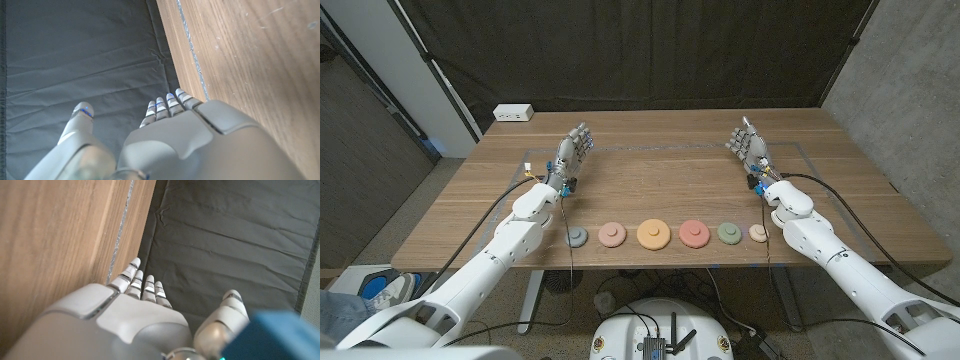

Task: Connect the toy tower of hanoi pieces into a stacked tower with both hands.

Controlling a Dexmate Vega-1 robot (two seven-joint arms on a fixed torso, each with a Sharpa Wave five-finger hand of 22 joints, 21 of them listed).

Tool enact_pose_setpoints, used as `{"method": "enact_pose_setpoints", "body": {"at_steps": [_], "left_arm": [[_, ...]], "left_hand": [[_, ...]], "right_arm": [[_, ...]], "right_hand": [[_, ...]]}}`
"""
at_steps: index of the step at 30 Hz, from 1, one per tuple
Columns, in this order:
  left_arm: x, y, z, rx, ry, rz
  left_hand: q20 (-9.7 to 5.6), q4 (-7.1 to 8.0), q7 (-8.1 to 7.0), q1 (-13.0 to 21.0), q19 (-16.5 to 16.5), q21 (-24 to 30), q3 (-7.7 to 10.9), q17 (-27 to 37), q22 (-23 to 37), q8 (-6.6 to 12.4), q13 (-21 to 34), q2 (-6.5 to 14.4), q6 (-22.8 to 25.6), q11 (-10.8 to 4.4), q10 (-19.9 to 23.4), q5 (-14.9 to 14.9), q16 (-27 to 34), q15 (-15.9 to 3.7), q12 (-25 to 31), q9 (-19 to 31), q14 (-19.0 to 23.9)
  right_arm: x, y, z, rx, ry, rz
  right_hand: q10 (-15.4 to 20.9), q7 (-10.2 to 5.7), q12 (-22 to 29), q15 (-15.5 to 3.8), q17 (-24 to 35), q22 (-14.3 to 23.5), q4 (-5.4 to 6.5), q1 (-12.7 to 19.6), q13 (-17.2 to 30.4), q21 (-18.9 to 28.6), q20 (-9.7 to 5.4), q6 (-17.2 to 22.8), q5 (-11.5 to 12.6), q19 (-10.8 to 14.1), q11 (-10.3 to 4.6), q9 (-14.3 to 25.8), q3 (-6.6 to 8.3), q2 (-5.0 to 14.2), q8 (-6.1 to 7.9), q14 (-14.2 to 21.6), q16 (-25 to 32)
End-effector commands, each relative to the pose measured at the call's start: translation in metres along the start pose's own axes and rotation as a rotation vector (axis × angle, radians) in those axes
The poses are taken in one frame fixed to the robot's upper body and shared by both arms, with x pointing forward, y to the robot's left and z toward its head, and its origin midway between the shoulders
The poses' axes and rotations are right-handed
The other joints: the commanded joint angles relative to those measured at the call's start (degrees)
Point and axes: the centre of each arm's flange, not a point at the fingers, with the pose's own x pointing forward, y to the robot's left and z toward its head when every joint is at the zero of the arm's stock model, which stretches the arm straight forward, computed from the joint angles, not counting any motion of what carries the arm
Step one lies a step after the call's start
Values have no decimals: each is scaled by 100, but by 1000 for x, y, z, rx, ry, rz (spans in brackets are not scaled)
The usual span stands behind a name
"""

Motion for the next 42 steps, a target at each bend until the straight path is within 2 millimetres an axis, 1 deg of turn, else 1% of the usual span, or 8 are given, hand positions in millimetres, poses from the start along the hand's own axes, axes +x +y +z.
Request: {"method": "enact_pose_setpoints", "body": {"at_steps": [1,15,17,19,26,29,38,42], "left_arm": [[-12,4,-4,3,-8,-3],[-15,7,4,41,-34,5],[-15,7,4,44,-31,12],[-16,7,3,45,-28,24],[-23,7,0,14,-54,66],[-23,8,0,12,-51,70],[-22,9,-3,9,-56,80],[-23,10,-5,-1,-56,93]], "left_hand": [[-342,2,60,8,50,33,26,27,12,23,29,-45,7,23,49,24,34,14,31,12,68],[-265,-4,74,59,234,105,33,26,11,72,26,6,225,12,313,25,129,-17,125,6,401],[-227,-6,65,66,377,153,29,28,14,74,26,6,269,25,360,25,151,-31,134,6,507],[-62,-8,56,71,531,199,19,34,23,64,26,-1,298,-4,421,24,183,-44,142,5,677],[245,7,-14,52,1050,357,-8,55,60,82,27,-19,523,-85,700,24,326,-106,190,4,1354],[385,16,-26,37,1250,423,-16,66,85,66,26,-23,558,-63,755,24,384,-70,181,5,1669],[535,53,-36,-33,1662,586,-35,118,140,57,28,-13,622,20,905,24,490,-115,194,6,2175],[495,84,-5,-86,1941,716,-50,179,187,58,28,11,667,83,1010,24,597,-155,206,7,2520]], "right_arm": [[-7,8,2,-6,-21,-14],[-8,13,0,-24,-31,-3],[-8,13,1,-23,-29,-12],[-9,12,2,-31,-27,-11],[-10,5,7,-55,-28,-14],[-12,4,7,-52,-31,-21],[-14,6,2,-45,-22,-39],[-14,7,0,-41,-23,-49]], "right_hand": [[33,151,30,28,6,21,2,38,16,25,7,16,22,70,44,30,35,8,44,54,36],[220,103,86,40,-31,30,-39,72,-77,34,55,151,16,308,27,33,50,52,91,348,146],[274,61,97,17,-41,35,-53,85,-109,52,70,171,13,434,13,35,57,72,93,489,196],[294,45,94,9,-50,41,-67,96,-140,86,105,176,7,596,1,37,62,90,88,678,264],[638,3,159,-163,-29,75,-120,125,-247,299,107,232,-4,1492,-98,39,54,131,80,1748,671],[673,-17,158,-155,0,82,-125,125,-253,344,136,248,-5,1667,-87,40,47,135,82,2033,790],[828,-119,208,-188,192,113,-132,130,-232,543,143,335,-6,2283,-92,47,33,174,97,2900,1188],[886,-181,239,-282,293,125,-137,135,-211,628,133,406,-9,2512,-117,50,27,179,118,3131,1314]]}}
